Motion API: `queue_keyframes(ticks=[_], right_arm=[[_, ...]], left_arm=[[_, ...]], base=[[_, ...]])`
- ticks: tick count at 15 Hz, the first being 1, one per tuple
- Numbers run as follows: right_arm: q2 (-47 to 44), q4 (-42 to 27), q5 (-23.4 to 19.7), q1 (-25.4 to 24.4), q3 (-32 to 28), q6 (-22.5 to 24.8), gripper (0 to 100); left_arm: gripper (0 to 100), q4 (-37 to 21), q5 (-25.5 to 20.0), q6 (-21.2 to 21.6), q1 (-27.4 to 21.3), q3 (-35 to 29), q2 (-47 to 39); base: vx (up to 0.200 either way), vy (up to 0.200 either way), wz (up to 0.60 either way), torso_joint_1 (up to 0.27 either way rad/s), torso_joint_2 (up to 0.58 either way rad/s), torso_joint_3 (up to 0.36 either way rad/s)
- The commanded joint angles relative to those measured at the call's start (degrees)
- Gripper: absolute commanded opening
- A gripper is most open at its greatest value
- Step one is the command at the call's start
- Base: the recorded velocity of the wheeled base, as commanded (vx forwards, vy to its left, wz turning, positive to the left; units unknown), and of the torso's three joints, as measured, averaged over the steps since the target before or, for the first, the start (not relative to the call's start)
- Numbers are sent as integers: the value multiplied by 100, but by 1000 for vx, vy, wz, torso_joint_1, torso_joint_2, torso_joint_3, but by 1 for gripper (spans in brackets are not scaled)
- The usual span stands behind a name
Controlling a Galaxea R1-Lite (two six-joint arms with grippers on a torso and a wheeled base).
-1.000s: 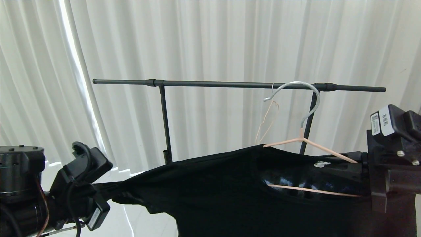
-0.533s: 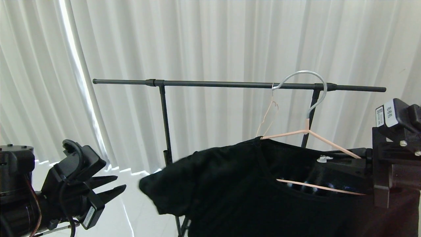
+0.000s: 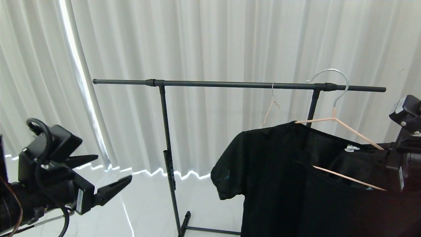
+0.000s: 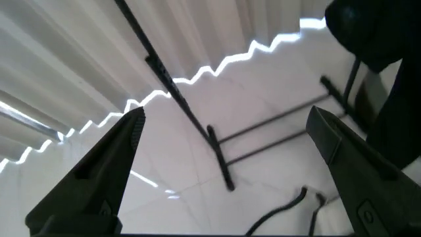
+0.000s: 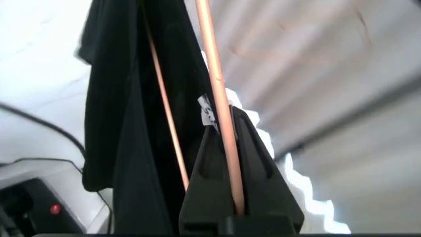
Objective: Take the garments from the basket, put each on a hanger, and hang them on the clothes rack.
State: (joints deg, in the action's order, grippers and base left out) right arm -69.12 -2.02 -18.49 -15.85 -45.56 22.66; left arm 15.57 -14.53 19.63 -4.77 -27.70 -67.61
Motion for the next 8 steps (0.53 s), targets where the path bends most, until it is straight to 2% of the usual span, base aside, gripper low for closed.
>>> queue_keyframes(ticks=[1, 2, 3, 5, 6, 8], right_arm=[[13, -360, 496, 354, 3, -51, 0], [13, -580, 953, 363, -6, -166, 0], [4, -668, 1155, 363, -6, -297, 0], [-49, -905, 1832, 363, -23, -719, 0], [-58, -923, 2008, 354, -23, -948, 0], [4, -940, 2060, 354, -41, -1308, 0]], left_arm=[[100, -63, 557, -556, 11, -649, 64], [100, -256, 1040, -838, 2, -992, -77], [100, -423, 1189, -934, 2, -1177, -121], [100, -1548, 1312, -978, 2, -1458, -95], [100, -1697, 1532, -882, -7, -1300, -112], [100, -1680, 1980, -302, -16, -957, -103]], base=[[0, 0, 0, 0, 0, 0], [0, 0, 0, 0, 0, 0], [0, 0, 0, 0, 0, 0], [0, 0, 0, 0, 0, 0], [0, 0, 0, 0, 0, 0], [0, 0, 0, 0, 0, 0]])
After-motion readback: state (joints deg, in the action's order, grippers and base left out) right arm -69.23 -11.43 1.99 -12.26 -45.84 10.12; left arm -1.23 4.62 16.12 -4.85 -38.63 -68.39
